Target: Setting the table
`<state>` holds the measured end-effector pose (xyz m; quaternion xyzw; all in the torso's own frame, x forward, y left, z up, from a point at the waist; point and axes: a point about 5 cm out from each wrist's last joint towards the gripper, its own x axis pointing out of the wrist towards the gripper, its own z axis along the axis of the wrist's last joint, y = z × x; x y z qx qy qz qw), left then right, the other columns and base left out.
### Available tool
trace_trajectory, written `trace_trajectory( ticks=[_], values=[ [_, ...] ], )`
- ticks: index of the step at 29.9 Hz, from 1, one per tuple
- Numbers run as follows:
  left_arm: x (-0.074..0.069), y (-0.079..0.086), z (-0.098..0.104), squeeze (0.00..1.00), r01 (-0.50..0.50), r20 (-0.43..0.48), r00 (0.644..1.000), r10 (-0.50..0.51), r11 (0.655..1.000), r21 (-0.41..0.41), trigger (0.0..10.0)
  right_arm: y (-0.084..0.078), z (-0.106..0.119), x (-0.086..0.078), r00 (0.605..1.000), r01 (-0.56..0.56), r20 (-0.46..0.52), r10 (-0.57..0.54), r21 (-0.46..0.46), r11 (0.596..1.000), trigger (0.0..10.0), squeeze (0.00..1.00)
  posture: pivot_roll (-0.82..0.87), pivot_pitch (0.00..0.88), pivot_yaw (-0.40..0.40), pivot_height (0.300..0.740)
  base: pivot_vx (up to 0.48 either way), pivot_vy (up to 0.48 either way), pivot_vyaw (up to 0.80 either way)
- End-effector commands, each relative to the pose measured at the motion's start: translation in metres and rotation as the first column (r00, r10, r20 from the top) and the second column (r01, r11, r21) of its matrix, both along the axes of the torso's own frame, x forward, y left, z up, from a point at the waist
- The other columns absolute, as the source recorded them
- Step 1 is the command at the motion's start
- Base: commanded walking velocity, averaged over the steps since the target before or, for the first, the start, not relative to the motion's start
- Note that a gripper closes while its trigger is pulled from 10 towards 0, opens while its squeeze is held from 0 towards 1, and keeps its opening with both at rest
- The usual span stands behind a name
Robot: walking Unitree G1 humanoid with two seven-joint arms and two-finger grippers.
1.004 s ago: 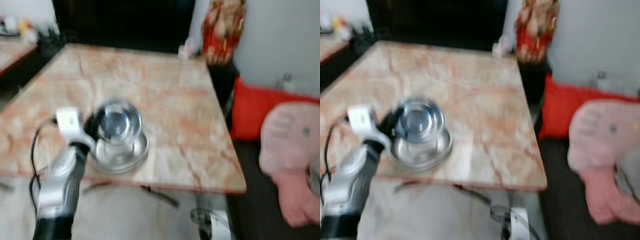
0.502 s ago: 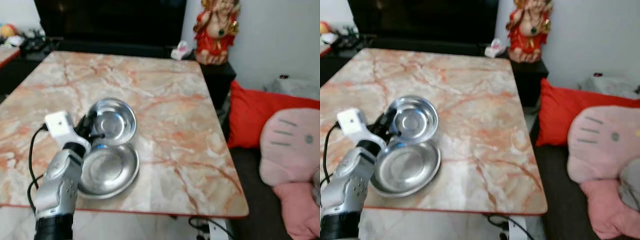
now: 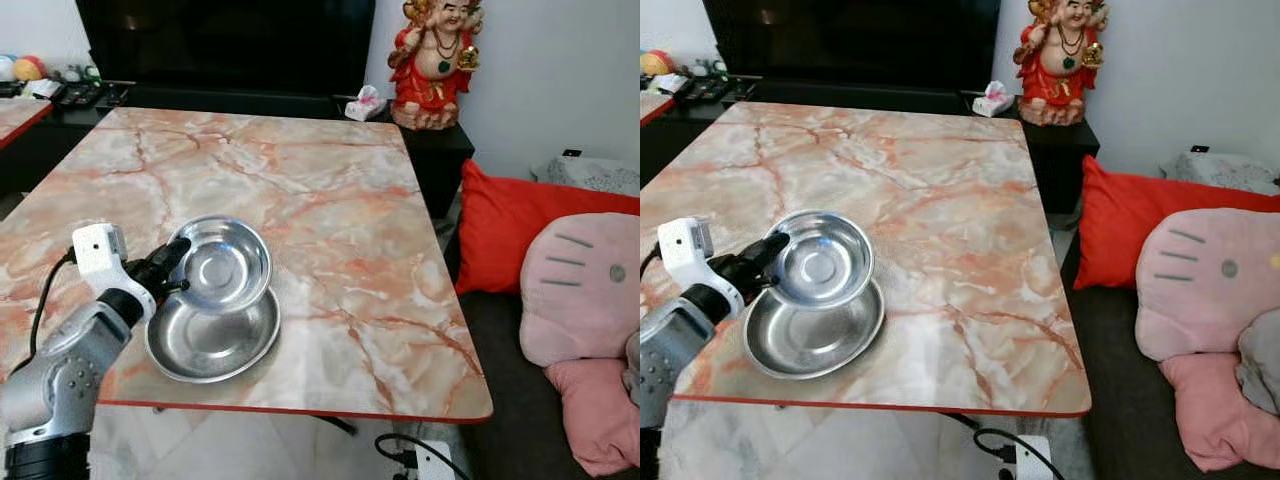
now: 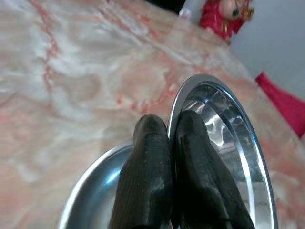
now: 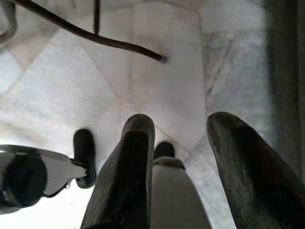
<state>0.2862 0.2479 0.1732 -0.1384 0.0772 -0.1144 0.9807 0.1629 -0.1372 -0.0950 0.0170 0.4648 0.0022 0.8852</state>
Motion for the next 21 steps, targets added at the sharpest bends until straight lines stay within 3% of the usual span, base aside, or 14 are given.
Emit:
trace_trajectory(
  ticks=[1,3,7,12,17,21],
  values=[
    [-0.001,-0.001,0.001,0.00,0.054,-0.019,0.998,-0.054,0.998,0.020,10.0,0.001,0.000,0.001,1.000,-0.013,-0.011,0.013,-0.010,1.000,10.0,0.00,0.16,0.025,-0.057,0.740,0.000,0.000,0.00],
    [-0.002,0.003,-0.004,0.00,0.069,-0.063,0.996,-0.066,0.996,0.047,10.0,0.000,0.001,0.004,0.998,-0.058,-0.006,0.058,-0.025,0.998,10.0,0.00,0.16,0.024,-0.054,0.740,0.000,0.000,0.00],
    [-0.001,0.005,-0.012,0.00,0.036,-0.119,0.992,-0.033,0.999,0.022,10.0,-0.022,0.004,0.010,1.000,-0.014,0.015,0.015,-0.033,0.999,10.0,0.00,0.16,0.024,-0.054,0.740,0.000,0.000,0.00],
    [-0.002,0.001,-0.015,0.00,0.058,-0.135,0.989,-0.059,0.998,-0.008,10.0,-0.033,0.005,0.009,1.000,-0.010,0.015,0.010,-0.045,0.999,10.0,0.00,0.15,0.025,-0.055,0.740,0.000,0.000,0.00],
    [0.000,-0.006,-0.022,0.00,0.055,-0.142,0.988,-0.059,0.998,-0.034,10.0,-0.044,0.001,-0.003,1.000,0.015,-0.003,-0.016,-0.049,0.999,10.0,0.00,0.15,0.028,-0.054,0.740,0.000,0.000,0.00],
    [0.003,-0.008,-0.023,0.00,0.036,-0.138,0.989,-0.044,0.998,-0.057,10.0,-0.041,-0.002,-0.013,1.000,0.011,-0.013,-0.011,-0.045,0.999,10.0,0.00,0.15,0.032,-0.053,0.740,0.000,0.000,0.00]
  ],
)
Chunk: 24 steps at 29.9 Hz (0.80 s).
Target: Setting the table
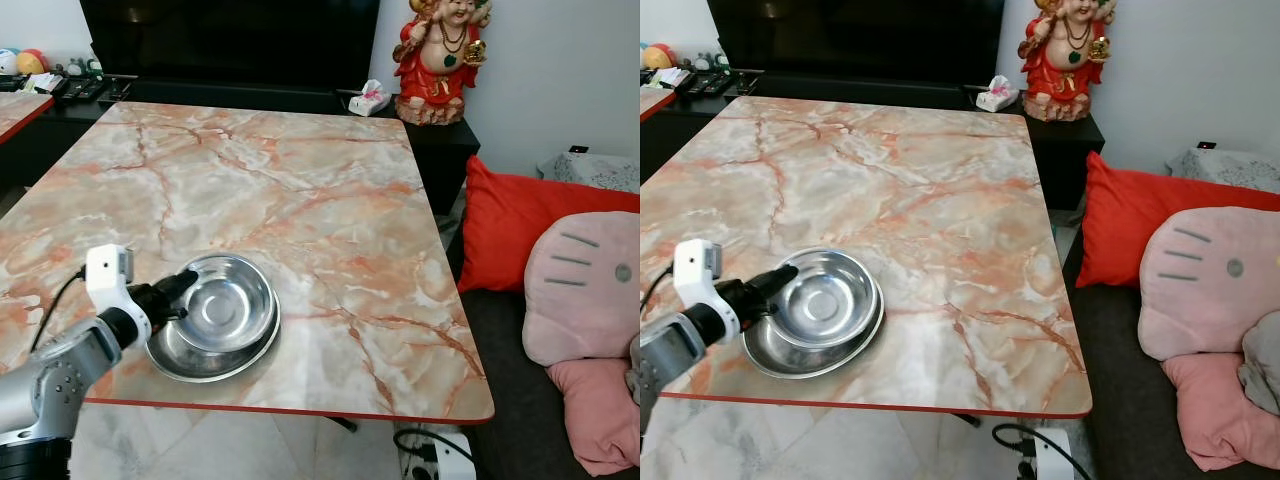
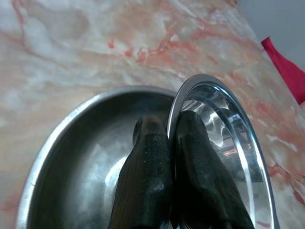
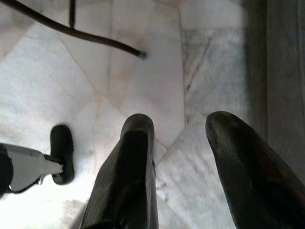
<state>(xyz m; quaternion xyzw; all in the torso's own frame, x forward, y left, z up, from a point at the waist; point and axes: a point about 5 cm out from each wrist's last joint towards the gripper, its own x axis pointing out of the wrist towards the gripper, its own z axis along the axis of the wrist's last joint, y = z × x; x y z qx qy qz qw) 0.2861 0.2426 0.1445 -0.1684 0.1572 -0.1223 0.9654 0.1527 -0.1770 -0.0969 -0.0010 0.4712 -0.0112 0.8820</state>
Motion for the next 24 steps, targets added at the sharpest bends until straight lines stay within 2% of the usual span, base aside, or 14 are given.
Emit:
trace_trajectory(
  ticks=[1,7,13,19,22,24],
  values=[
    [0.004,-0.002,0.006,0.00,0.001,0.025,1.000,-0.001,1.000,-0.010,10.0,-0.001,-0.001,-0.003,1.000,0.004,0.005,-0.004,0.001,1.000,10.0,0.00,0.15,0.036,-0.053,0.740,0.000,0.000,0.00],
    [0.005,-0.001,0.006,0.00,-0.013,0.020,1.000,0.013,1.000,-0.012,10.0,0.008,-0.003,-0.008,1.000,-0.004,0.008,0.004,0.010,1.000,10.0,0.00,0.15,0.043,-0.054,0.740,0.000,0.000,0.00],
    [0.005,0.003,0.007,0.00,-0.025,0.019,0.999,0.025,1.000,-0.003,10.0,0.007,-0.005,-0.012,1.000,-0.002,-0.019,0.002,0.006,1.000,10.0,0.00,0.15,0.045,-0.057,0.740,0.000,0.000,0.00],
    [0.002,0.005,0.006,0.00,-0.023,-0.006,1.000,0.023,1.000,0.010,10.0,0.010,-0.001,0.001,1.000,-0.010,-0.007,0.010,0.006,1.000,10.0,0.00,0.16,0.048,-0.060,0.740,0.000,0.000,0.00],
    [0.000,0.006,0.004,0.00,-0.018,-0.022,1.000,0.019,1.000,0.018,10.0,0.021,0.002,0.011,1.000,-0.021,0.013,0.021,0.013,1.000,10.0,0.00,0.16,0.048,-0.062,0.740,0.000,0.000,0.00],
    [-0.001,0.007,0.003,0.00,-0.018,-0.027,0.999,0.019,1.000,0.020,10.0,0.023,0.003,0.013,1.000,-0.022,0.016,0.022,0.014,1.000,10.0,0.00,0.16,0.048,-0.062,0.740,0.000,0.000,0.00]
  ],
)
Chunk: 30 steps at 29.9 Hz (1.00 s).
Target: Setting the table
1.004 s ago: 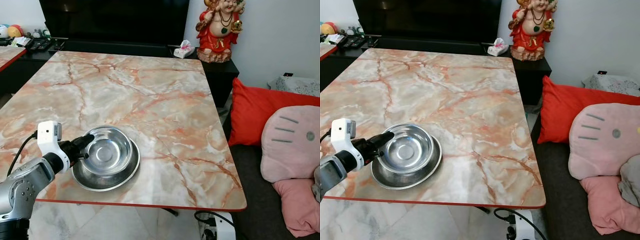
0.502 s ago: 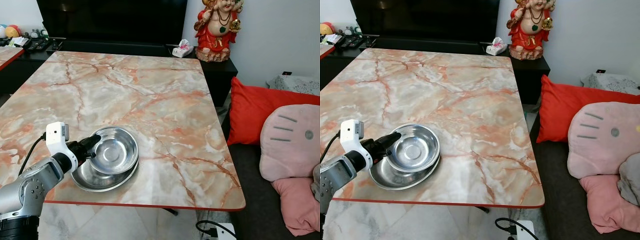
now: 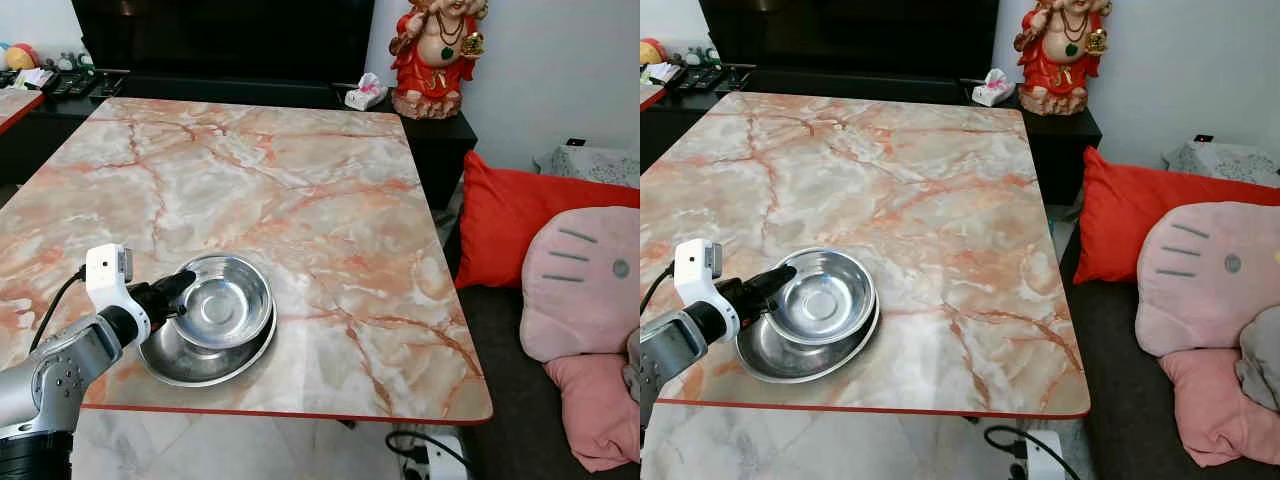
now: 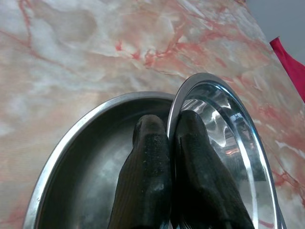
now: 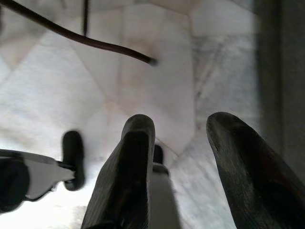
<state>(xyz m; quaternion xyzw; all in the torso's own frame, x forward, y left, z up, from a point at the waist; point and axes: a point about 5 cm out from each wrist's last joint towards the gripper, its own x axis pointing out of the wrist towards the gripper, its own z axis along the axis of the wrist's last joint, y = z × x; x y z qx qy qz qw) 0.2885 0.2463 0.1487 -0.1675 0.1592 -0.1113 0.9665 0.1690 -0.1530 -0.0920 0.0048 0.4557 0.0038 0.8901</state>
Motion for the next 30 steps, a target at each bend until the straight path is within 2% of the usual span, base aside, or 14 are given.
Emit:
trace_trajectory(
  ticks=[1,3,5,6,8,9,10,14,17,20,30],
  values=[
    [-0.003,0.003,-0.001,0.00,0.002,-0.020,1.000,-0.002,1.000,0.014,10.0,-0.001,-0.002,-0.003,1.000,-0.001,-0.019,0.001,-0.010,1.000,10.0,0.00,0.16,0.048,-0.062,0.740,0.000,0.000,0.00],
    [-0.004,0.004,-0.001,0.00,-0.001,-0.022,1.000,0.002,1.000,0.018,10.0,0.005,0.000,0.001,1.000,-0.006,-0.013,0.006,-0.007,1.000,10.0,0.00,0.16,0.048,-0.062,0.740,0.000,0.000,0.00],
    [-0.004,0.005,-0.001,0.04,-0.003,-0.023,1.000,0.004,1.000,0.021,10.0,0.010,0.001,0.005,1.000,-0.011,-0.009,0.011,-0.005,1.000,10.0,0.00,0.16,0.048,-0.062,0.740,0.000,0.000,0.00],
    [-0.004,0.005,-0.001,0.12,-0.004,-0.023,1.000,0.004,1.000,0.021,10.0,0.011,0.002,0.007,1.000,-0.012,-0.009,0.012,-0.004,1.000,10.0,0.00,0.16,0.048,-0.063,0.740,0.000,0.000,0.00],
    [-0.004,0.005,-0.001,0.13,-0.005,-0.026,1.000,0.006,1.000,0.025,10.0,0.013,0.002,0.008,1.000,-0.014,-0.009,0.014,-0.004,1.000,10.0,0.00,0.16,0.048,-0.063,0.740,0.000,0.000,0.00],
    [-0.004,0.006,-0.001,0.45,-0.009,-0.027,1.000,0.010,1.000,0.025,10.0,0.015,0.003,0.010,1.000,-0.015,-0.008,0.015,-0.002,1.000,10.0,0.00,0.16,0.048,-0.064,0.740,0.000,0.000,0.00],
    [-0.004,0.006,-0.001,0.48,-0.010,-0.027,1.000,0.010,1.000,0.026,10.0,0.013,0.002,0.008,1.000,-0.013,-0.009,0.013,-0.004,1.000,10.0,0.00,0.16,0.048,-0.064,0.740,0.000,0.000,0.00],
    [-0.004,0.006,-0.001,0.51,-0.011,-0.028,1.000,0.012,1.000,0.027,10.0,0.007,0.000,0.002,1.000,-0.009,-0.015,0.008,-0.008,1.000,10.0,0.00,0.16,0.049,-0.064,0.740,0.000,0.000,0.00],
    [-0.004,0.007,-0.001,0.59,-0.010,-0.028,1.000,0.011,1.000,0.029,10.0,0.007,0.000,0.002,1.000,-0.009,-0.017,0.009,-0.008,1.000,10.0,0.00,0.16,0.050,-0.065,0.740,0.000,0.000,0.00],
    [-0.004,0.006,-0.001,0.60,-0.009,-0.030,0.999,0.010,0.999,0.030,10.0,0.006,0.000,0.002,1.000,-0.008,-0.017,0.008,-0.008,1.000,10.0,0.00,0.16,0.051,-0.065,0.740,0.000,0.000,0.00],
    [-0.003,0.009,0.003,0.55,-0.019,-0.023,1.000,0.020,0.999,0.047,10.0,0.006,0.000,0.002,1.000,-0.009,-0.018,0.009,-0.008,1.000,10.0,0.00,0.16,0.051,-0.065,0.740,0.000,0.000,0.00]
  ],
)
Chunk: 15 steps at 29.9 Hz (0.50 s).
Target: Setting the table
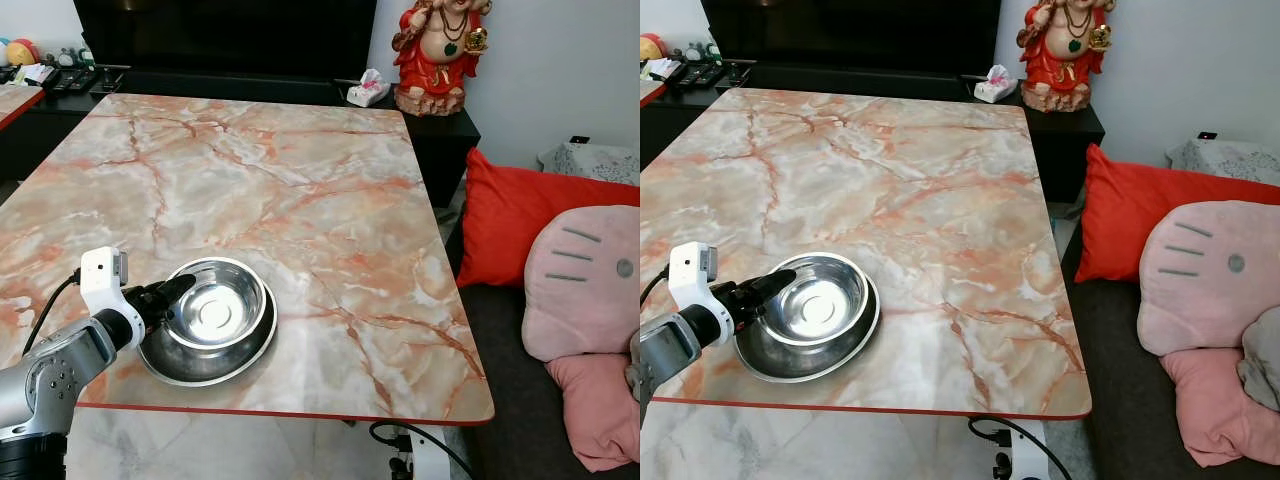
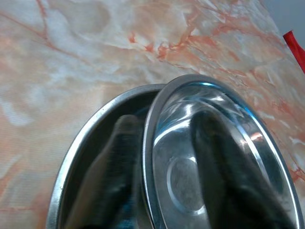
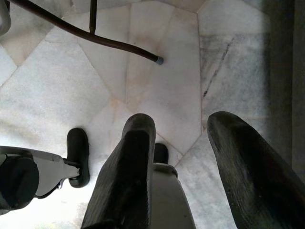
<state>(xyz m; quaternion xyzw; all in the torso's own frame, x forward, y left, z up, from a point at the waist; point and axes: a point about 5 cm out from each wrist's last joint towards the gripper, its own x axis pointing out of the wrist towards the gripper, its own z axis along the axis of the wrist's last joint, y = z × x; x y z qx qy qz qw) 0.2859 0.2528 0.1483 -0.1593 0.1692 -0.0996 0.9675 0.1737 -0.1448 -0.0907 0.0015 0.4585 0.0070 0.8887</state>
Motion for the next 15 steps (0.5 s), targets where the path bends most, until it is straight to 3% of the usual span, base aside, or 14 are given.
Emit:
trace_trajectory(
  ticks=[1,3,4,5,15],
  values=[
    [-0.001,0.003,0.004,0.55,-0.003,-0.001,1.000,0.003,1.000,0.027,10.0,-0.003,-0.001,-0.003,1.000,-0.001,-0.011,0.001,-0.005,1.000,10.0,0.00,0.16,0.051,-0.066,0.740,0.000,0.000,0.00],
    [-0.001,0.004,0.006,0.49,-0.006,0.004,1.000,0.006,1.000,0.031,10.0,-0.003,-0.001,-0.003,1.000,-0.001,-0.012,0.001,-0.005,1.000,10.0,0.00,0.16,0.052,-0.067,0.740,0.000,0.000,0.00],
    [0.000,0.005,0.008,0.05,-0.009,0.006,1.000,0.009,0.999,0.037,10.0,-0.003,-0.001,-0.003,1.000,-0.003,-0.012,0.002,-0.005,1.000,10.0,0.00,0.16,0.052,-0.067,0.740,0.000,0.000,0.00],
    [0.000,0.006,0.009,0.00,-0.010,0.009,1.000,0.010,0.999,0.043,10.0,-0.003,-0.001,-0.003,1.000,-0.003,-0.012,0.003,-0.006,1.000,10.0,0.00,0.16,0.053,-0.068,0.740,0.000,0.000,0.00],
    [0.004,0.008,0.020,0.00,-0.019,0.050,0.999,0.013,0.993,0.121,10.0,-0.003,-0.001,-0.003,1.000,-0.004,-0.012,0.004,-0.005,1.000,10.0,0.00,0.16,0.053,-0.067,0.740,0.000,0.000,0.00]
  ],
)
